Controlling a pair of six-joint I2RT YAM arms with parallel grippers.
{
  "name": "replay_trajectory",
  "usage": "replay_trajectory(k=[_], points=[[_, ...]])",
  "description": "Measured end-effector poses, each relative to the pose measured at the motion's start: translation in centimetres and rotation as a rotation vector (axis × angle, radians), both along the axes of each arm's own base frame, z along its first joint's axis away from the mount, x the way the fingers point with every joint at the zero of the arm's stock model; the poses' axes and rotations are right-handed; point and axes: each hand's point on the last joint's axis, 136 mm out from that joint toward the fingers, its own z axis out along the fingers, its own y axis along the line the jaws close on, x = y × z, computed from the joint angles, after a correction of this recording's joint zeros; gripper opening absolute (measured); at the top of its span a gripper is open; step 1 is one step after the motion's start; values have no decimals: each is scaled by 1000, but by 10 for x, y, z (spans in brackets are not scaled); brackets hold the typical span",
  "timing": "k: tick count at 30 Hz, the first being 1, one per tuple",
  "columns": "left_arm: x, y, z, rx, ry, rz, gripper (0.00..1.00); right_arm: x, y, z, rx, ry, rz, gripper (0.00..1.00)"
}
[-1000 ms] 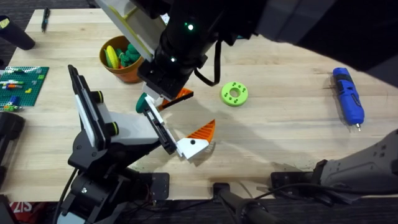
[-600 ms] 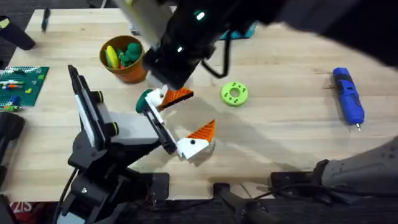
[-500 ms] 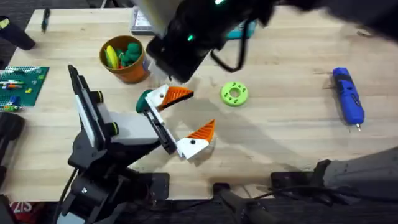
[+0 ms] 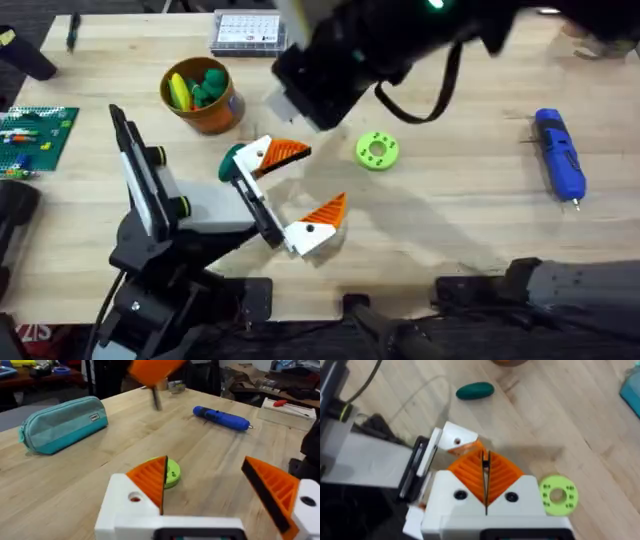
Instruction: Pick up the gripper from the table and insert it into the empty holder that is missing its gripper. Then pick up a screw, insert it into the mounting hole, and use the screwdriver to tighten it. Finally, clean up the table by picking up the vegetable and placing it into the bucket.
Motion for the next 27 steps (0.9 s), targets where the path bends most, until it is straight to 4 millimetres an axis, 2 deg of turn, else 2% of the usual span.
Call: replay_trajectory(k=[5,8,11,14,22,27], points=[[0,0,0,0,0,0,986,3,4,10,196,-77,-33,11],[0,0,0,0,0,0,986,-4,15,2,259,-63,-3,11],[0,0,0,0,0,0,986,-11,21,-20,243,-12,22,11],[0,0,0,0,0,0,986,-13,27,-33,227,21,33,11],[0,0,0,0,0,0,986,-12,32,-42,205,14,69,11],[0,0,0,0,0,0,986,-20,41,-43,193,-31,150,11]])
